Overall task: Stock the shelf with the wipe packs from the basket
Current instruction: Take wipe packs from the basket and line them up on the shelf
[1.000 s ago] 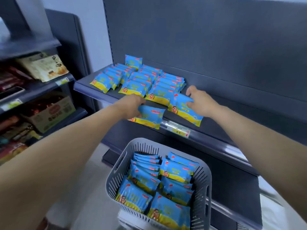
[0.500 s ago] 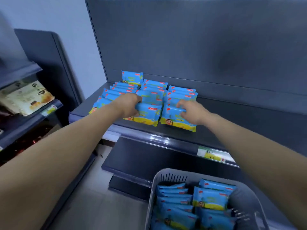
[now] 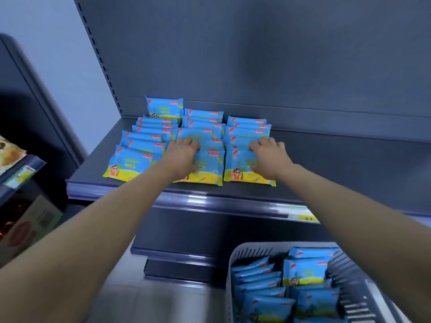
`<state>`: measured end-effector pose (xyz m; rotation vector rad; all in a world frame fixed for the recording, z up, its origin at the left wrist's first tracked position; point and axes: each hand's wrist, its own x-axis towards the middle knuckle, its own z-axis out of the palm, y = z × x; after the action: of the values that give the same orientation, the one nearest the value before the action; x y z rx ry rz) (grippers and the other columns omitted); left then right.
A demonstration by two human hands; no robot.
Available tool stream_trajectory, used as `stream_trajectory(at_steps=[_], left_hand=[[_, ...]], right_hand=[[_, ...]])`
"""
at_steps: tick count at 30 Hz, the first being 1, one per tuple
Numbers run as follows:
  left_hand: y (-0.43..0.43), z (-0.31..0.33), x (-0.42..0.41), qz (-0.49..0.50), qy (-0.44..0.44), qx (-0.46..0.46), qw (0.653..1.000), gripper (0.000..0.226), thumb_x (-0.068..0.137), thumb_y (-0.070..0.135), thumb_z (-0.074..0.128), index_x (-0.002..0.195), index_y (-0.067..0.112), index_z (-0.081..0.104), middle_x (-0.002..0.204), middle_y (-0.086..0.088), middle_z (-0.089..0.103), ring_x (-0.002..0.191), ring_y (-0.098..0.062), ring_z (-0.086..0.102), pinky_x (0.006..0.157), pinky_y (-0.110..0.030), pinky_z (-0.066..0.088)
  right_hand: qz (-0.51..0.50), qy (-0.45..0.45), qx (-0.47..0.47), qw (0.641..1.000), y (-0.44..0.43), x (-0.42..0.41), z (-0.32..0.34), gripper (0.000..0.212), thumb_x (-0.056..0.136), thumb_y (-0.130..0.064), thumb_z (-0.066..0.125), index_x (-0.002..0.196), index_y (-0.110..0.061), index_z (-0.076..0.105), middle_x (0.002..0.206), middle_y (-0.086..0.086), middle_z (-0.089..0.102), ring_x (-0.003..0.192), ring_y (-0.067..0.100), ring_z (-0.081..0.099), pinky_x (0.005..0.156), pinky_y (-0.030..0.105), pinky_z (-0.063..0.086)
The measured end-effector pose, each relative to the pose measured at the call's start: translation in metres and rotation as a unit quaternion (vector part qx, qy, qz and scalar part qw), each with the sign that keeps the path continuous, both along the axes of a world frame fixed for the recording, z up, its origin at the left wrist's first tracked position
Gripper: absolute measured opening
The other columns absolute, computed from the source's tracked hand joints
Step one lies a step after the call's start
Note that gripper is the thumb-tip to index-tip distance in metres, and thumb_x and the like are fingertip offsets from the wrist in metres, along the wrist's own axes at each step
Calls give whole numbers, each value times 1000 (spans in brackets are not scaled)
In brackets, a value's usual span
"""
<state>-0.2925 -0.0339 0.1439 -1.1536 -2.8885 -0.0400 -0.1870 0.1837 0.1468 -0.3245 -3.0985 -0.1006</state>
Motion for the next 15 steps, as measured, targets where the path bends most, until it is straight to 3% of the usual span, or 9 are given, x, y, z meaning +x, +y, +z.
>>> stream_trajectory(at_steps=[10,15], left_hand=[[-4,0,14,-10,18,-19,1000,79,75,38,72,137,10,31,133,-12,39,124,-31,36,107,-40,23],[9,10,46,-54,35,82,995,65,79,29,69,134,9,39,125,-12,45,120,-31,38,105,-35,21]], right_hand=[[13,44,39,998,-13,20,4,46,90,-22,54,132,-12,40,134,9,43,122,28,39,100,39,32],[32,107,14,994,-6,48,15,41,90,-17,49,131,-13,45,135,5,47,122,26,41,99,36,29]])
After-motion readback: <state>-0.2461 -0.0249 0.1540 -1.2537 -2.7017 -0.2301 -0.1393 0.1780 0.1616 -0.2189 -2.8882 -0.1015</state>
